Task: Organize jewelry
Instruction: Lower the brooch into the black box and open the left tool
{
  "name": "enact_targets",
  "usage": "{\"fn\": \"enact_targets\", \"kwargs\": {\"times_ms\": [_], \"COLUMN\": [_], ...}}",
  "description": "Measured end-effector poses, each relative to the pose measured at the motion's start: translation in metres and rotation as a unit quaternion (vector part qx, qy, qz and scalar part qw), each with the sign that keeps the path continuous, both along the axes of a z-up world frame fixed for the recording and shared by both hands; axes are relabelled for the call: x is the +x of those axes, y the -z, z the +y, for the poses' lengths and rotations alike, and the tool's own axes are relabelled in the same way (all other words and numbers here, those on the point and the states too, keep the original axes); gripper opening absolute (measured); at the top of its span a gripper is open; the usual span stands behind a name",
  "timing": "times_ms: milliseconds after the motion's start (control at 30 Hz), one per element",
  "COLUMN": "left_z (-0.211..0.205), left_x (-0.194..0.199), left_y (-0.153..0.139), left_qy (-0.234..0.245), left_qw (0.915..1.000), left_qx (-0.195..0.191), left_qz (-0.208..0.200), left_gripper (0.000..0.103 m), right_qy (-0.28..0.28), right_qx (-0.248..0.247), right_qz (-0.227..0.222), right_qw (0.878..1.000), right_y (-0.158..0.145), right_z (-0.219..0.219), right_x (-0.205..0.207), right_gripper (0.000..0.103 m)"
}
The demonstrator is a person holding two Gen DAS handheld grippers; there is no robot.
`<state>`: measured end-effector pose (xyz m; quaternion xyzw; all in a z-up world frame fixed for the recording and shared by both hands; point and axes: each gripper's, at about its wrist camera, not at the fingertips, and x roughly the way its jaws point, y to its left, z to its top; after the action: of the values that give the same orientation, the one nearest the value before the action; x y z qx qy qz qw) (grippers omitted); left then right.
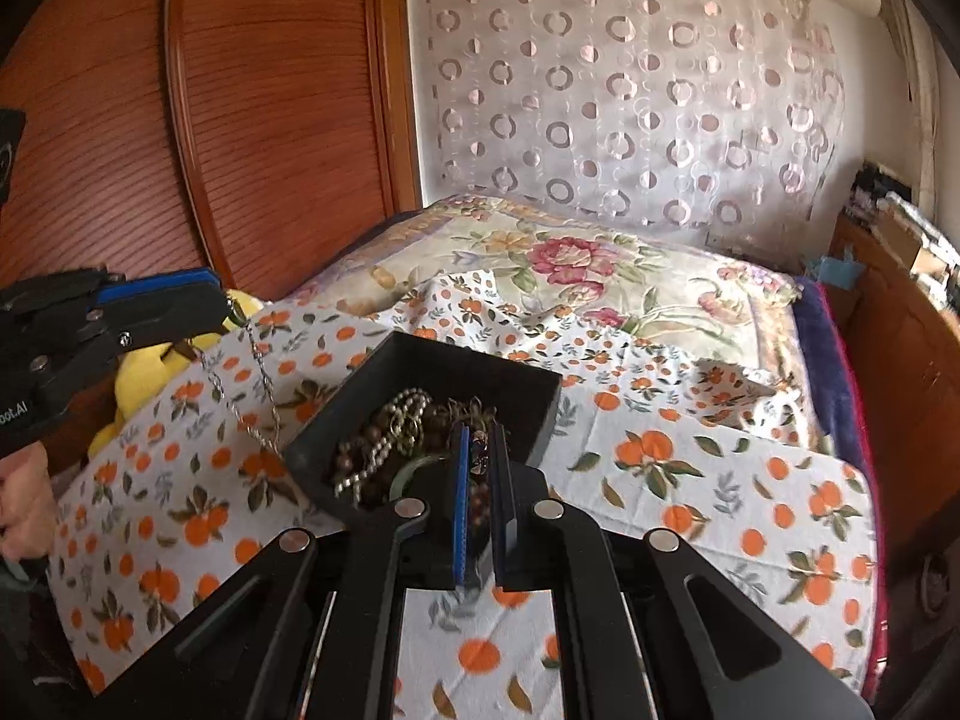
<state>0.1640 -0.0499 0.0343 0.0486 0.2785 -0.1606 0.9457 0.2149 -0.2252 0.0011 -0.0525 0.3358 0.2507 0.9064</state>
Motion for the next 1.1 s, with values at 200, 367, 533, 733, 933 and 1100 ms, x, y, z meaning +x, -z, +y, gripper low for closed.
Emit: {"fn": "enact_targets", "kwargs": {"times_ms": [200,367,533,733,933,1100], "left_z": [0.007,0.01,0.01,0.004,-0.006,-0.008], "left_x": [0.015,0.025,0.036,0.052,0.068,0.078], "left_y": [0.0,0.0,0.006,0.015,0.017,0.02], "left_qy": [-0.009,-0.015,-0.019,-0.018,-0.019,-0.03], "left_qw": [0.9999,0.9998,0.9996,0.9993,0.9992,0.999], "left_qx": [0.004,0.004,0.004,0.001,0.001,0.002], "left_qz": [0.006,0.014,0.021,0.033,0.036,0.032], "left_gripper": [0.011,0.011,0.011,0.011,0.012,0.012], "right_qy": [-0.008,-0.002,0.008,0.018,0.022,0.028], "right_qx": [0.009,0.011,0.021,0.021,0.013,0.015], "right_qz": [0.009,0.015,0.019,0.02,0.014,0.012], "right_qw": [1.0,1.0,1.0,0.999,1.0,0.999], "right_y": [0.006,0.008,0.009,0.012,0.014,0.017], "right_z": [0.014,0.023,0.016,0.002,-0.006,-0.015], "right_x": [0.014,0.027,0.031,0.029,0.021,0.015], "right_gripper": [0.007,0.008,0.029,0.029,0.029,0.029]}}
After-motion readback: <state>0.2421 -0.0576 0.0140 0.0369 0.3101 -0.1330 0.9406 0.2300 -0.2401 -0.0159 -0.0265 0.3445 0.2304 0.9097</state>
